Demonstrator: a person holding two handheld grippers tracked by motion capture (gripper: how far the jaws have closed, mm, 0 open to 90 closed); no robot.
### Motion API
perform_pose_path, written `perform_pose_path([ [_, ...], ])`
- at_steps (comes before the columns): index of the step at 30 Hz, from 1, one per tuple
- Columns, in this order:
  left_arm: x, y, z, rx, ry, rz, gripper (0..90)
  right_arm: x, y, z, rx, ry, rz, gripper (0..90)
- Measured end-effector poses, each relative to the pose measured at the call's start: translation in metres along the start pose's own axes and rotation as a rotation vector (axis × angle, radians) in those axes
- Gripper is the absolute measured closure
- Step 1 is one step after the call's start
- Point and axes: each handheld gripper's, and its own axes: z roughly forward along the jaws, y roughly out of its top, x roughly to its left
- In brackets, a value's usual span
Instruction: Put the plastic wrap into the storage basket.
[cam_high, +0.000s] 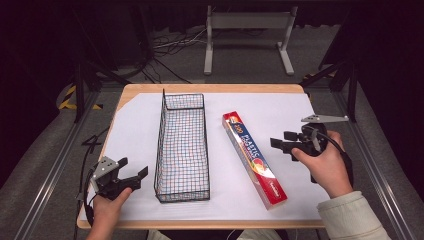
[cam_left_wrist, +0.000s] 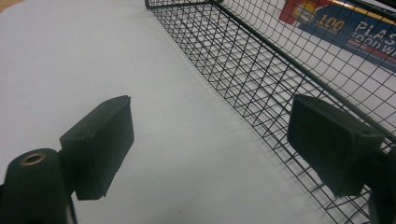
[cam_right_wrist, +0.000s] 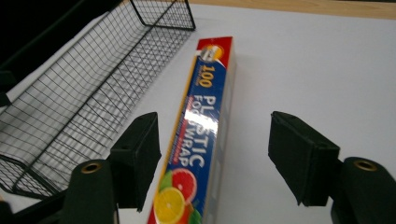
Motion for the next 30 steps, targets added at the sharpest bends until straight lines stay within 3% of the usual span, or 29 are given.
perform_pose_path([
  [5,0.002,0.0,-0.001,-0.002,-0.005,0.001,15.4,0.014,0.011,0.016,0.017,0.009,-0.02,31.9],
  [14,-0.003,-0.002,0.003,0.003,-0.01,0.018,15.2,0.033,0.024,0.055,0.119,0.016,-0.038,23.1],
  [18,-0.002,-0.003,0.001,-0.006,-0.002,0.013,15.3,0.039,0.024,0.071,0.152,-0.008,-0.053,20.8],
  [24,0.001,-0.004,-0.001,-0.015,0.009,-0.011,15.3,0.036,0.02,0.09,0.194,-0.072,-0.06,18.5],
  [30,-0.001,-0.004,0.0,-0.009,0.008,0.003,15.3,0.029,0.008,0.105,0.247,-0.092,-0.04,17.8],
])
